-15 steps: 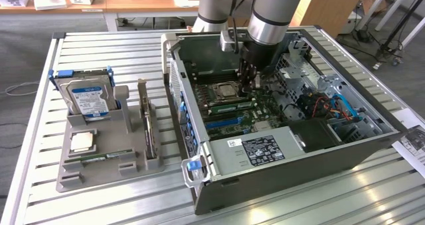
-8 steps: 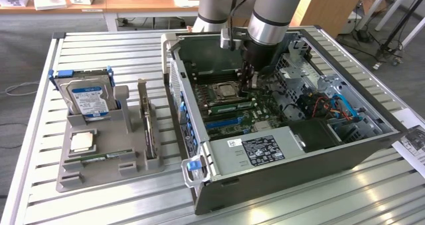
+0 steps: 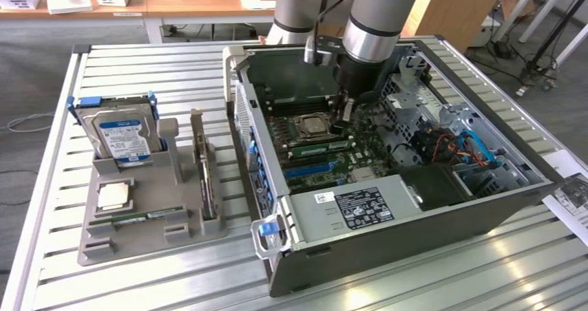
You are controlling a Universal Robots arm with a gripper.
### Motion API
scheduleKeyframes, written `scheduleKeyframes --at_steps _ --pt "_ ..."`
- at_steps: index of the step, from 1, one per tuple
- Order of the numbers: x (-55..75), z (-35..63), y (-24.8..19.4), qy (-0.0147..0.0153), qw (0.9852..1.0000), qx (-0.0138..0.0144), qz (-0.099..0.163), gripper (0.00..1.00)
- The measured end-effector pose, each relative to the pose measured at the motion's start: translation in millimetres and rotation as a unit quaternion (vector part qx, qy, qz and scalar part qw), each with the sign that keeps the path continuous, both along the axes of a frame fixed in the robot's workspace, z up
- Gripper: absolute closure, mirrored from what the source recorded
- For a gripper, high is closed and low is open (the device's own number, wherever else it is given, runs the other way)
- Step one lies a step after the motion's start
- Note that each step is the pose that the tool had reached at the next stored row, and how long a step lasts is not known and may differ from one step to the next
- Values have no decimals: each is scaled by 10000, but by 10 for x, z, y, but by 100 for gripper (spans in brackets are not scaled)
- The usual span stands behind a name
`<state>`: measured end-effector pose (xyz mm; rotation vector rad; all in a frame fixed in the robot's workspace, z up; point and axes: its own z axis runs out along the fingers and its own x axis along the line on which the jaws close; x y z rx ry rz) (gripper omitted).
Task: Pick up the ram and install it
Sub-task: 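Press down the ram until it locks into place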
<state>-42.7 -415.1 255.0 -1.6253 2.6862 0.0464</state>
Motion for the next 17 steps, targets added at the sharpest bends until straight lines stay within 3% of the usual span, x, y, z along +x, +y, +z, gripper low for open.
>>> scheduleKeyframes --at_steps 4,8,13,17 --pt "0 -3 0 0 9993 0 -365 89" --pt "0 -5 0 0 9974 0 -724 89" --pt "0 -9 0 0 9930 0 -1179 89" --pt "0 -11 0 0 9880 0 -1544 89"
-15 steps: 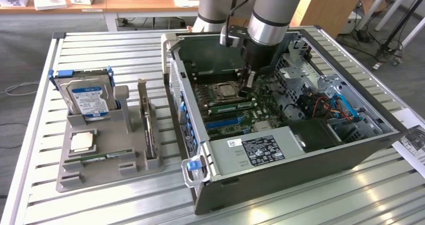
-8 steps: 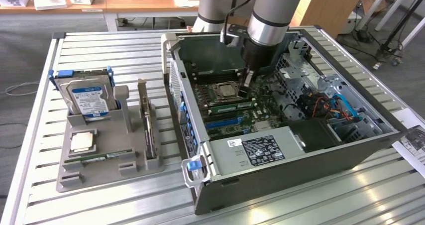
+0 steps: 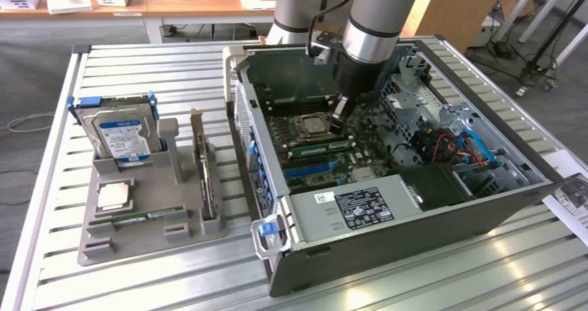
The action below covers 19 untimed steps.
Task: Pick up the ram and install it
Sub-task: 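Press down the ram until it locks into place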
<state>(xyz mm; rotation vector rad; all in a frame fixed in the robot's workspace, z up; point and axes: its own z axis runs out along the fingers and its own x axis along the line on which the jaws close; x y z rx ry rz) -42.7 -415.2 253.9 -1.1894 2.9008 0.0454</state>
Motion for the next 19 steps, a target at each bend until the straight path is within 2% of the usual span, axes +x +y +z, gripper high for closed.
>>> scheduleKeyframes --at_steps 5,10,15,19 --pt "0 -3 0 0 9990 0 -455 89" --pt "0 -7 0 0 9959 0 -903 89" --pt "0 -11 0 0 9908 0 -1355 89" --pt "0 -14 0 0 9851 0 -1719 89"
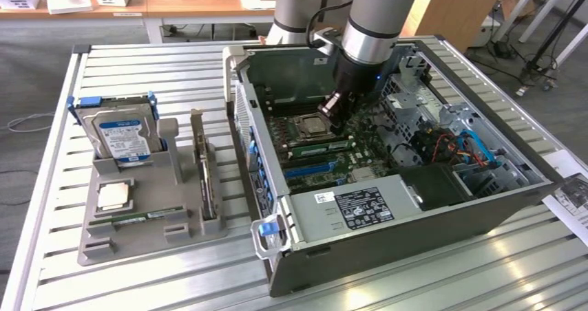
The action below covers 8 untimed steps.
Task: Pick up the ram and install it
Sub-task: 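Press down the ram until it locks into place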
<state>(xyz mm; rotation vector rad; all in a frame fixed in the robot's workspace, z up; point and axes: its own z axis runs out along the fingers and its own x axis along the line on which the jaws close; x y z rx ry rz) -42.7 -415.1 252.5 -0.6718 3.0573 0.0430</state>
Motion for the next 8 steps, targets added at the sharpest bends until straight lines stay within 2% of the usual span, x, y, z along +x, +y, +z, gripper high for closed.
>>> scheduleKeyframes --at_steps 4,8 --pt "0 -3 0 0 9994 0 -360 89" --pt "0 -6 0 0 9974 0 -724 89"
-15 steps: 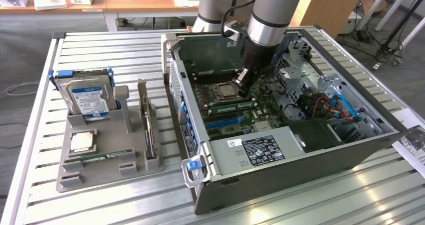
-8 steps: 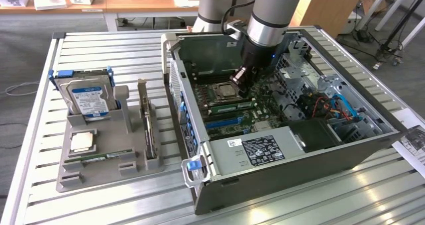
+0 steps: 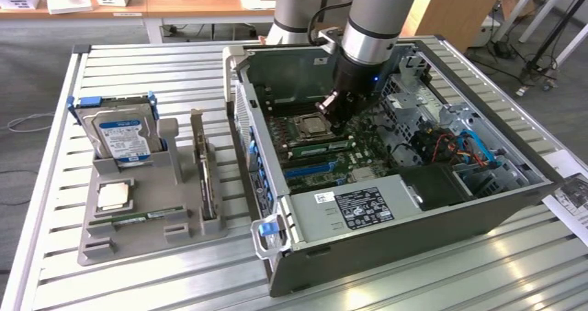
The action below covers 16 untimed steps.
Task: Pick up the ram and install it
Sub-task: 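Press down the ram until it locks into place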
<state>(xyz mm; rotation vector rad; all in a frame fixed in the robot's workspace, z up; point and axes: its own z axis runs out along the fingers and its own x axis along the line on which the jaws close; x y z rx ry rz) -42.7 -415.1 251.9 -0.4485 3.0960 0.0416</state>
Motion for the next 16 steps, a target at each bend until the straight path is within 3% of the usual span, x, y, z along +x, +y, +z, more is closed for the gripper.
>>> scheduleKeyframes --at_steps 5,11,16 --pt "0 -4 0 0 9990 0 -455 89" --pt "0 -9 0 0 9956 -1 -933 89" --pt "0 -10 0 0 9944 -1 -1056 89"
